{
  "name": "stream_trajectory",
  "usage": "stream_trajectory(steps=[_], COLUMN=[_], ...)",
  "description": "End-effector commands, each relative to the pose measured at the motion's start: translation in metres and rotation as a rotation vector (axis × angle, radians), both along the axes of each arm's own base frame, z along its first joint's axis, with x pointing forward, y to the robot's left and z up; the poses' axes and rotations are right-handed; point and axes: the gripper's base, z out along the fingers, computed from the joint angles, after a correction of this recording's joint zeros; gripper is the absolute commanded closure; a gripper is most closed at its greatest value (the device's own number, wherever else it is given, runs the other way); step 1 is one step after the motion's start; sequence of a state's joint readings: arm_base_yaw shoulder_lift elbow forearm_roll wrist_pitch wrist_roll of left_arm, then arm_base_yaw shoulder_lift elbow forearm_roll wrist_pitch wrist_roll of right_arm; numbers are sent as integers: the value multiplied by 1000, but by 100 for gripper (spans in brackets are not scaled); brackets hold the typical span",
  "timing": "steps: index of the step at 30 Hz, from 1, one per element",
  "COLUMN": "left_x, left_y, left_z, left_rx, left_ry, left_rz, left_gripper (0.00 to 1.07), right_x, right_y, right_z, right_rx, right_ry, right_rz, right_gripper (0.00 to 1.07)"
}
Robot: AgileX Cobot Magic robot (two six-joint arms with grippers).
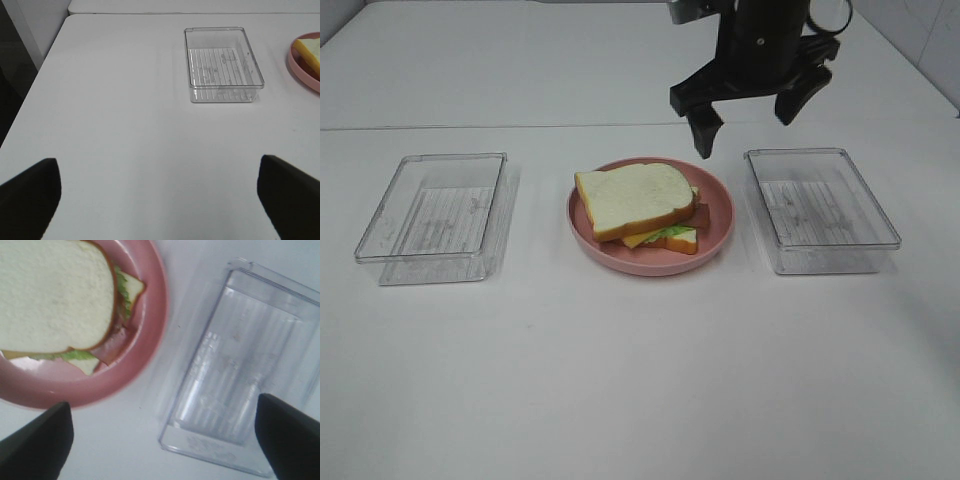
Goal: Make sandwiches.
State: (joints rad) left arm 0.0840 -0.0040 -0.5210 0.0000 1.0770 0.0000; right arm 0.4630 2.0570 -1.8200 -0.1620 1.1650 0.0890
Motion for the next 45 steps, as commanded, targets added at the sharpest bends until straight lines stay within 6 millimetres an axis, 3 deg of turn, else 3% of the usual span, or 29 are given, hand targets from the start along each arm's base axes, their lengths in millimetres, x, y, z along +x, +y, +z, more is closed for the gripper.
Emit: stream_trajectory(steps=[1,3,5,8,10,13,17,22,31,38,45], left_x=[-2,-2,-2,-2,-2,-2,-2,-2,-2,-2,-2], left_y=[-1,-1,-1,-1,-1,-1,-1,-1,-1,-1,-1], left_z=[0,0,0,0,0,0,0,0,0,0,0], left_rx=[-9,-9,-9,-9,-9,-9,-9,-9,-9,-9,-9], left_ry=[-21,-21,-21,-21,-21,-21,-21,-21,-21,-21,-21], left_rz=[2,2,2,2,2,2,2,2,2,2,2], left_gripper=[6,6,6,6,6,6,6,6,6,6,6], right_x=[-8,-11,-22,-24,-35,-46,-58,-84,-145,-182,-222], right_y=[-10,-12,-19,-21,-26,-29,-36,-48,-78,-96,-115], right_z=[20,25,47,50,66,71,70,51,24,21,31], right_rx=[-56,-62,-70,-74,-67,-52,-63,-104,-92,-80,-22], right_ry=[-9,-15,-31,-23,-26,-22,1,88,88,72,-12], right_rz=[7,5,-4,-8,-16,-15,-14,-20,-34,-52,-88], right_gripper=[13,13,13,13,13,13,13,13,13,13,13])
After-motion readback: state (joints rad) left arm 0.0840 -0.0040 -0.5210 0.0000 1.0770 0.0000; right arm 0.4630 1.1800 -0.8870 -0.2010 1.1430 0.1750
